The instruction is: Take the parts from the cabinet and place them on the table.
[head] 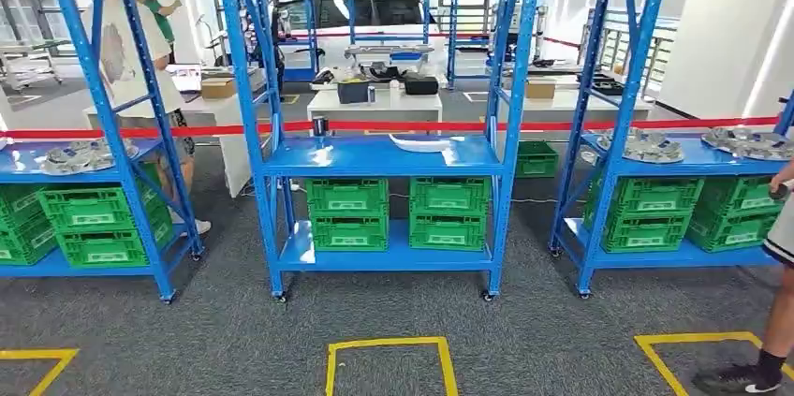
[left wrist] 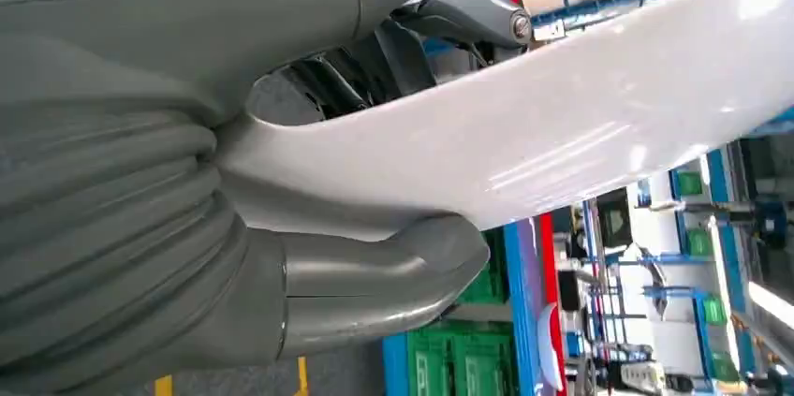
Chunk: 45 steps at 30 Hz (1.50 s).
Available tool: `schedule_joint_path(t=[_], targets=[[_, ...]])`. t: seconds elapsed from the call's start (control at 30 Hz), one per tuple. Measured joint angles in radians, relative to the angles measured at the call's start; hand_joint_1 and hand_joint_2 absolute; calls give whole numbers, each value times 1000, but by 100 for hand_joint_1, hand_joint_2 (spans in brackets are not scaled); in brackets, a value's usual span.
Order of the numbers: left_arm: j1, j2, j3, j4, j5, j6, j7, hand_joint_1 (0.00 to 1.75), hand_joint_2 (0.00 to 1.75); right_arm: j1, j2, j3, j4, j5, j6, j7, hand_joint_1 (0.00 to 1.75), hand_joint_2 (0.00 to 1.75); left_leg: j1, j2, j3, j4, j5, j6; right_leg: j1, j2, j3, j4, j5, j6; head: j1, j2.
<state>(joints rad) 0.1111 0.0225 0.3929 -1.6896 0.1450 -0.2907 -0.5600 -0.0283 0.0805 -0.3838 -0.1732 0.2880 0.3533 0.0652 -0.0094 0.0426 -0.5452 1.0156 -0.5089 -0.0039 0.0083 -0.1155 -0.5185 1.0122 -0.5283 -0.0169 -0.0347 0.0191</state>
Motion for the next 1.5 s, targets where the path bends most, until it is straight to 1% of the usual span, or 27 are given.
schedule_joint_path(t=[0.03,0.1,0.17,0.2,0.23,0.3,0.33,0.37,0.43,0.5,0.53,0.6,0.67,0.73,0.77,0.83,0.87,0.9,1.03,1.1,1.13,1.2,1.27,1.33,1.37,1.4,1.5], targets=[[0,1,0,0,0,0,0,175,175,-1,0,0,0,0,0,0,0,175,10,-10,7,-11,9,11,-1,12,-2,5,-9,10,0,0],[-6,1,-2,-1,0,6,-1,175,175,-2,0,0,0,0,0,1,0,175,9,-28,-3,-12,18,24,-5,93,-40,91,-67,17,1,0],[-5,0,-5,0,0,9,-1,175,175,3,0,1,0,5,0,2,0,175,6,-50,-14,-11,25,31,-6,109,-116,250,-139,18,1,0],[-4,0,-5,0,0,10,-1,175,175,5,0,1,0,6,0,2,0,175,4,-64,-20,-9,29,32,-6,110,-141,301,-150,17,0,0],[-1,-1,-5,1,0,11,-1,175,175,7,0,1,0,9,0,2,0,175,3,-77,-25,-6,31,31,-6,111,-145,306,-137,15,1,0],[3,-1,-5,1,0,11,-1,175,175,7,0,1,0,9,0,6,0,175,1,-104,-32,0,36,28,-5,121,-86,186,-58,4,1,0],[4,-1,-5,1,0,11,-2,175,175,6,-1,1,0,9,0,5,0,175,1,-117,-36,3,38,26,-3,143,-37,92,-15,-4,1,0],[4,-1,-5,1,0,11,-2,175,175,5,-3,1,0,9,0,4,0,175,5,-126,-39,6,41,23,-1,194,-5,21,-6,-12,1,0],[5,-1,-5,1,0,11,-3,175,175,5,-3,1,0,9,1,4,0,175,4,-145,-49,10,47,10,0,183,-5,7,-6,-8,0,0],[9,-1,-5,1,-1,15,-3,175,175,4,-3,1,0,9,0,1,0,175,9,-167,-53,2,56,-4,8,166,-5,7,-1,-16,0,0],[11,0,-5,0,-3,21,-6,175,175,5,-3,1,0,9,0,-1,0,175,3,-179,-64,1,61,-11,-2,151,-2,-9,10,-23,0,0],[13,1,-5,-2,-20,34,-10,175,175,3,-3,1,0,9,0,1,0,175,3,-96,-94,67,8,-13,-5,125,-2,-22,22,-33,-3,0],[13,0,-5,-3,-30,41,-12,175,175,7,-3,1,0,11,0,6,0,175,12,-63,-154,212,-71,-26,-4,95,-8,-20,23,-36,-3,0],[20,0,-5,-6,-34,46,-13,175,175,10,-3,1,0,13,0,7,0,175,22,-54,-178,281,-90,-38,-5,65,-14,-16,23,-35,-3,0],[22,1,-5,-10,-34,49,-14,175,175,10,-3,1,0,13,0,7,0,175,27,-48,-160,254,-68,-44,-7,51,-19,-11,21,-33,-2,0],[22,1,-3,-22,-34,51,-15,175,175,9,-3,1,0,14,0,8,0,175,37,-16,-66,97,3,-56,-14,23,-25,2,14,-22,-2,0],[22,1,-2,-29,-34,52,-16,175,175,9,-5,1,0,17,0,9,0,175,39,39,-19,16,13,-61,-13,12,-24,12,9,-14,-3,0],[23,0,-2,-33,-38,55,-16,175,175,10,-9,1,0,18,0,9,0,175,30,61,-18,17,5,-50,-6,3,-23,16,2,-4,-2,0],[39,0,10,-60,-50,63,-16,175,175,5,-7,2,0,28,0,5,0,175,26,3,-31,16,12,-15,-12,-41,-7,13,-5,19,-2,0],[49,-1,16,-79,-53,69,-17,175,175,4,-7,4,0,37,0,3,0,175,30,-19,-26,12,19,-1,-20,73,-27,71,-50,32,-2,0],[52,-5,19,-86,-54,69,-18,175,175,7,-7,6,0,43,0,3,0,175,29,-33,-29,12,23,5,-19,98,-61,145,-95,31,-2,0],[74,-17,28,-108,-55,70,-21,175,175,13,-7,8,0,51,1,3,0,175,25,-60,-34,13,25,9,-18,111,-132,293,-154,28,-2,0],[92,-24,43,-122,-56,70,-24,175,175,15,-7,9,0,56,1,10,0,175,23,-91,-35,14,26,8,-18,113,-148,312,-128,22,-2,0],[97,-26,59,-135,-57,63,-26,175,175,12,-8,11,0,59,1,24,0,175,24,-123,-35,16,28,6,-19,126,-85,168,-39,13,-2,0],[97,-26,66,-140,-59,61,-27,175,175,11,-9,12,0,59,0,25,0,175,26,-137,-36,18,29,2,-21,164,-42,74,2,9,-2,0],[96,-26,71,-143,-61,60,-28,175,175,11,-11,13,0,60,1,25,0,175,21,-147,-41,22,29,-5,-22,212,-29,33,-7,9,-2,0],[101,-25,85,-152,-63,58,-33,175,175,9,-11,17,0,60,1,25,0,175,28,-183,-51,14,38,-28,-13,173,-30,32,0,4,-2,0]])
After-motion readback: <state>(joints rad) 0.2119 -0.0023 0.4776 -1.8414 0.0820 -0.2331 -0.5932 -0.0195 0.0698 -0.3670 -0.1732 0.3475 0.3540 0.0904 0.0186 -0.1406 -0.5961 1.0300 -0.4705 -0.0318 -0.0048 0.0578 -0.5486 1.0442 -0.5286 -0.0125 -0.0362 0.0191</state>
